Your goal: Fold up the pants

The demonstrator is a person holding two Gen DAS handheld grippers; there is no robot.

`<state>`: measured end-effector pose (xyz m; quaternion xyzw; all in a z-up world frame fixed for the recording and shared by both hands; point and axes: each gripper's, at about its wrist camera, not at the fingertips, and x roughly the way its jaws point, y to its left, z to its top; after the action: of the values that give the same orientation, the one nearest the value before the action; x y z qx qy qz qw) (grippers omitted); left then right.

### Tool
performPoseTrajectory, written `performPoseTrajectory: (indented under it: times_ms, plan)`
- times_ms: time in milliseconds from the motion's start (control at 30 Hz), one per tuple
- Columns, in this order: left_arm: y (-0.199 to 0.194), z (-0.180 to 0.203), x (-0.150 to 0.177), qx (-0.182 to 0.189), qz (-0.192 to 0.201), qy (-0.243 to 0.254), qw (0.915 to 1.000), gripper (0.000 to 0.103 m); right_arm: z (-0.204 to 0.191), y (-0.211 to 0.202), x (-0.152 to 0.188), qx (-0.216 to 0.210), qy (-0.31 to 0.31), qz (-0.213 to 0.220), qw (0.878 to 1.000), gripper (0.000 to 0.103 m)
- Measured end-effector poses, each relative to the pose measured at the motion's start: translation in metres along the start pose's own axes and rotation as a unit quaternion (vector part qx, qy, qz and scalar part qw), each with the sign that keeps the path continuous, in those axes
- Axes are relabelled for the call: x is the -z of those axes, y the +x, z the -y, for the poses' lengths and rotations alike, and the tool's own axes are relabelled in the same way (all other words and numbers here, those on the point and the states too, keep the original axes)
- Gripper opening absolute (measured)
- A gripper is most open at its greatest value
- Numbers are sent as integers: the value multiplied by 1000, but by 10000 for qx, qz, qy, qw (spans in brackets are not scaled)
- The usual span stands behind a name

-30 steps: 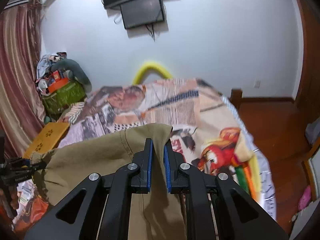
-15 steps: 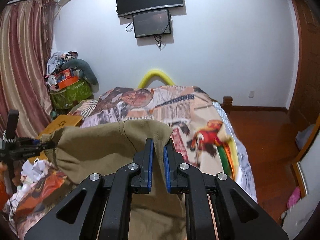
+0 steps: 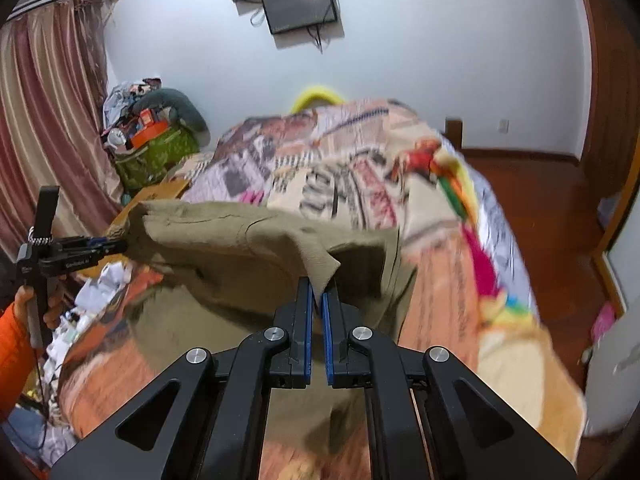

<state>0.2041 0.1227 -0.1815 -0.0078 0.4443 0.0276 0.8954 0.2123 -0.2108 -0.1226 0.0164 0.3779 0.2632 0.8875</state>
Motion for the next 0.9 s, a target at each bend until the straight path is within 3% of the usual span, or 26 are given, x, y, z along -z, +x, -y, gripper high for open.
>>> performPoseTrajectory:
  times_ms: [333, 633, 700, 800, 867, 900]
  plan:
    - [1, -6, 55, -41, -414, -144, 9990, 30, 4, -7, 56, -118, 428, -493, 9978, 4]
    - [-26, -15, 51, -221, -193, -145, 9995, 31, 1, -29, 65, 112, 332, -424, 9985, 4]
    - [-31, -15, 45, -266, -115, -146, 9995, 37, 4, -34, 63, 198, 353, -385, 9984, 4]
    - [-35, -14, 34, -232, 16, -223, 9995, 62, 6, -40, 58, 212, 484, -327, 9981, 5]
    - [-35, -12, 28, -290, 94, -289, 9991, 91, 8, -38, 54, 187, 581, -355, 9975, 15]
    - [-34, -11, 26, -319, 106, -320, 9989, 94, 8, -37, 53, 183, 600, -359, 9974, 28]
